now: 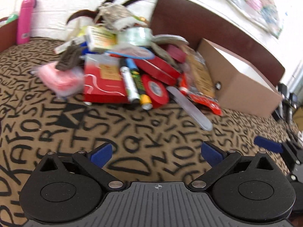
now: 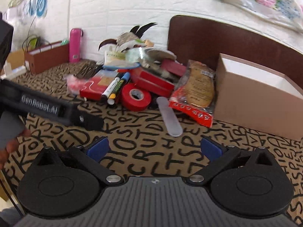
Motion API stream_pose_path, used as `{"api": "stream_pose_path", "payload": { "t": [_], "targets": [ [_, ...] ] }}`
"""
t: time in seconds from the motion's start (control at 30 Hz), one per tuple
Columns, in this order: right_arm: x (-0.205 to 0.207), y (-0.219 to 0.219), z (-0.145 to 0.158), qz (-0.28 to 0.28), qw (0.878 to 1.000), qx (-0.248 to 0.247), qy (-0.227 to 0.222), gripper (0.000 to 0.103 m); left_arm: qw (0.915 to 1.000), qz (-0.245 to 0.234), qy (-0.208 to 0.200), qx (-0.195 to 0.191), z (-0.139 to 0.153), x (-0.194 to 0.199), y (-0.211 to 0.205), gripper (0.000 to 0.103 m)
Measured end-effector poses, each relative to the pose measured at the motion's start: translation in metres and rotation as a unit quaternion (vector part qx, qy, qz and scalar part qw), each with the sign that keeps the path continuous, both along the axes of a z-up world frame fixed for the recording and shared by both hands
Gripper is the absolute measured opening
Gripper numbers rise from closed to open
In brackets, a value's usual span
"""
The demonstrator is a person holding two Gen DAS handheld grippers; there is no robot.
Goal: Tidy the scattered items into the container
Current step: 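Move both grippers back toward the pile of markers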
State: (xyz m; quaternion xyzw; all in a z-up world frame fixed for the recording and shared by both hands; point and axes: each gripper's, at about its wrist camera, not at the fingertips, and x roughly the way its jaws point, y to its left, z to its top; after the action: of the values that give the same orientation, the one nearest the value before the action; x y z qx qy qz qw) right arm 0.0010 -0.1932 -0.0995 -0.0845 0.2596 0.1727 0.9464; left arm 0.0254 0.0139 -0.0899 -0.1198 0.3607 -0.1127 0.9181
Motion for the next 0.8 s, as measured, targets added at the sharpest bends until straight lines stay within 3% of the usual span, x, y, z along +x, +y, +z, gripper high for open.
{"api": "stream_pose_path", "payload": {
  "t": [0.23,0.43,0.7,0.8],
  "targets": [
    [0.02,0.002,-0.005,-0.024,0.999,0.027,0.034,0.102,0.9999,0.002,-0.002,-0.014,-0.004,0.022,0.009,0.1],
    [0.035,0.005,-0.015,-0.034,0.998,0.019,0.045,0.102,0.9994,-0.033,-0.003,-0.012,-0.007,0.048,-0.012,0.095],
    [0.052,0.007,-0.026,-0.023,0.999,0.001,0.044,0.099,0.9991,-0.007,0.026,-0.033,-0.025,0.083,-0.024,0.071],
    [0.062,0.008,-0.032,-0.024,0.999,0.0,0.049,0.099,0.9989,0.009,0.027,-0.038,-0.026,0.095,-0.028,0.067]
  ]
}}
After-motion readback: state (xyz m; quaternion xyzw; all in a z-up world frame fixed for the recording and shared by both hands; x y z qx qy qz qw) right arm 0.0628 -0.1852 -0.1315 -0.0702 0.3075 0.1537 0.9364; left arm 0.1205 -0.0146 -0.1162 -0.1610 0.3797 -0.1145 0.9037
